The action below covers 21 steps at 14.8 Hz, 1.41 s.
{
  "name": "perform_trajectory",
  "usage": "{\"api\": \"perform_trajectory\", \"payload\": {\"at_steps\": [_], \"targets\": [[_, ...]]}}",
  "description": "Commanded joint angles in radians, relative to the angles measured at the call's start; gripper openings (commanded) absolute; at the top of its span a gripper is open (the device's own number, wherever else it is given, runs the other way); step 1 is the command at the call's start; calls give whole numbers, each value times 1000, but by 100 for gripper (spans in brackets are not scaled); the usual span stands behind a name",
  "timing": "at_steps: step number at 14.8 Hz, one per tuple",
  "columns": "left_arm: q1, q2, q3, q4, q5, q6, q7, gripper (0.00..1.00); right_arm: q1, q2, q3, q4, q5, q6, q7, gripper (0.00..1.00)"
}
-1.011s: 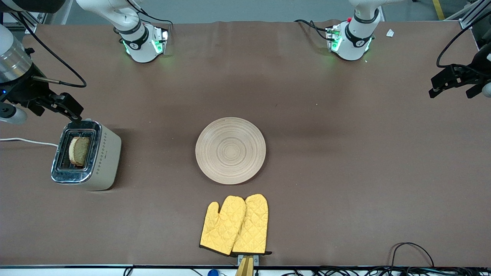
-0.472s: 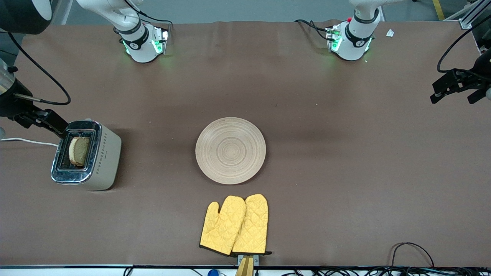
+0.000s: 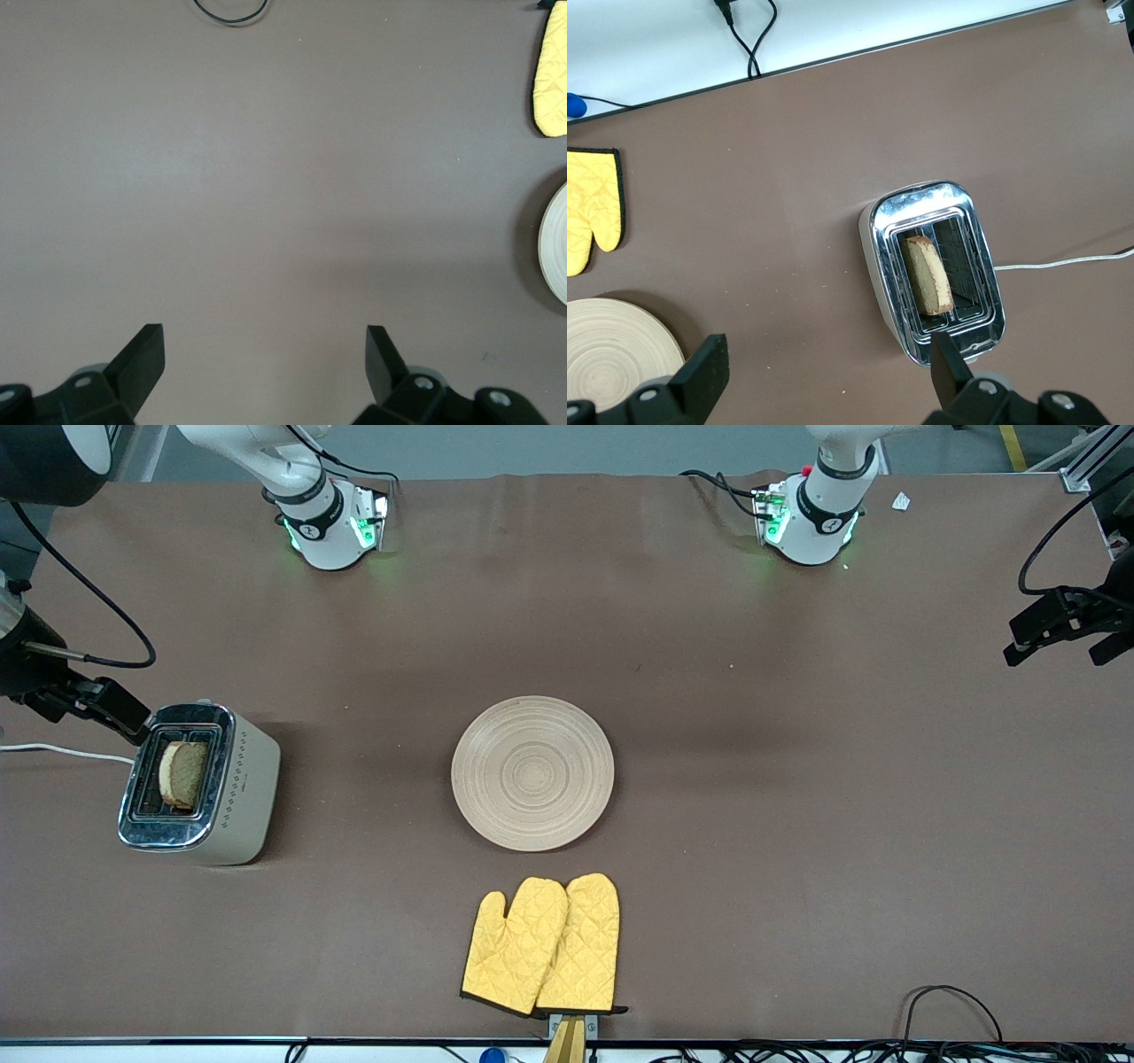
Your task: Move plate and put bread in toaster
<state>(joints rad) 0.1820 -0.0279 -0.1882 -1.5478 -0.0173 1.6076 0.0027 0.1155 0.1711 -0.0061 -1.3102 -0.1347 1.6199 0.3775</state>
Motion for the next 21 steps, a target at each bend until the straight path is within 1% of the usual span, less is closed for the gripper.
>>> {"api": "perform_trajectory", "payload": {"at_steps": [1,3,10,12,14,16,17,19,21], "targets": [[0,9,1,3,19,3,16,100,-14,-15,11,-12,23,3,-19,100],[17,14,1,3,25,3,17,100,-13,-16,12,-12,23,-8,-17,100],[4,11,-14,-2,25,3,-44,100,21,-22,20,-14,23,-26,-20,100],[2,10,-31,-2,20,2,-26,100,26,-42,26,-12,21,-78,-84,100],[-4,14,-39,2,20,3,-27,100,29,-50,28,-7,15,-90,-100,100],[-10,25,-53,6,26,3,-30,100,45,-74,28,-7,14,-103,-92,100],[-9,26,-51,9,27,2,-26,100,52,-88,31,-9,12,-130,-88,100],[-3,28,-51,11,27,-4,-24,100,85,-93,34,-9,9,-163,-78,100],[-3,28,-50,9,27,-6,-26,100,95,-99,35,-9,9,-187,-40,100]]}}
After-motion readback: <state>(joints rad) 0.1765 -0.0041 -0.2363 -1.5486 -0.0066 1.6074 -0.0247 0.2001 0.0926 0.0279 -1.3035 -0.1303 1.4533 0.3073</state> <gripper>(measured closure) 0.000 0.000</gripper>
